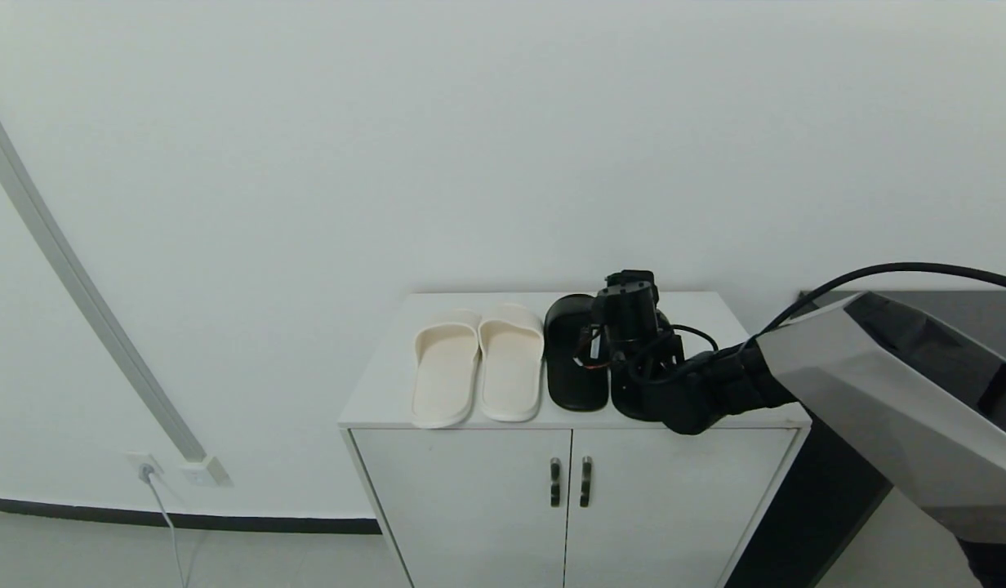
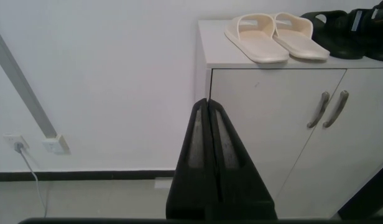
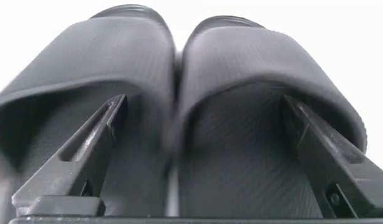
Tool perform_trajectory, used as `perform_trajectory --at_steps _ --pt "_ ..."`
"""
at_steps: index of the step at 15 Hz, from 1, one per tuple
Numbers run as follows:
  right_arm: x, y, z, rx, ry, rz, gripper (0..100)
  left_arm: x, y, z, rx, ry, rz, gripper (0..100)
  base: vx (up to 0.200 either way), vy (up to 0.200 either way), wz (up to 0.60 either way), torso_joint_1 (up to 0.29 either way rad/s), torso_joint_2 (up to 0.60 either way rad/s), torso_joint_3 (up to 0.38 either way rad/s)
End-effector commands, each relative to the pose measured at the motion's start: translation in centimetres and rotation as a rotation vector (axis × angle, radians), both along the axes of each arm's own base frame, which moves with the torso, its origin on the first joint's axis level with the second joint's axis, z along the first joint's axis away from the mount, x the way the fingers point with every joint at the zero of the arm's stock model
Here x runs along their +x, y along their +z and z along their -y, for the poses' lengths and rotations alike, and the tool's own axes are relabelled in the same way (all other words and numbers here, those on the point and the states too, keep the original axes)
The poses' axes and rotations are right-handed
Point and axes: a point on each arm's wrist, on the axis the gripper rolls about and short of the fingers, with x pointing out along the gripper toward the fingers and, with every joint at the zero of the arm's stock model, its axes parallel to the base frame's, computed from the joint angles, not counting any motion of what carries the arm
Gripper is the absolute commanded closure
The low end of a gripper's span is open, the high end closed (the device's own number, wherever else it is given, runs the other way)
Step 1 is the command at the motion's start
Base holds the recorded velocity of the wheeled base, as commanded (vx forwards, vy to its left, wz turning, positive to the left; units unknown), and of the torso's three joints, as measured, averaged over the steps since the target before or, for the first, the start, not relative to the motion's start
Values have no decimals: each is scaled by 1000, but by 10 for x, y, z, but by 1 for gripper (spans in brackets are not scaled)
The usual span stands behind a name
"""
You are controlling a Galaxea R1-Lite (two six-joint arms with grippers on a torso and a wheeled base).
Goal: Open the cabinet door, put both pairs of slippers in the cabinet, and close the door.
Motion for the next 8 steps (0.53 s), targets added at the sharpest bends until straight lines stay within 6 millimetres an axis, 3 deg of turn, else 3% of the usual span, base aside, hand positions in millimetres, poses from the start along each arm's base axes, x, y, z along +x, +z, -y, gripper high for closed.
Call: perform_trajectory --at_steps 1,4,5,8 --pt "3 -2 -1 -2 1 2 0 0 0 0 0 2 -2 100 0 0 0 0 0 0" --pt "7 -7 -2 -20 1 1 0 0 0 0 -2 1 -2 100 0 0 0 0 0 0" --pt "7 -7 -2 -23 2 1 100 0 0 0 -2 1 -2 100 0 0 0 0 0 0" --pt "7 -6 -2 -23 2 3 100 0 0 0 -2 1 -2 100 0 0 0 0 0 0"
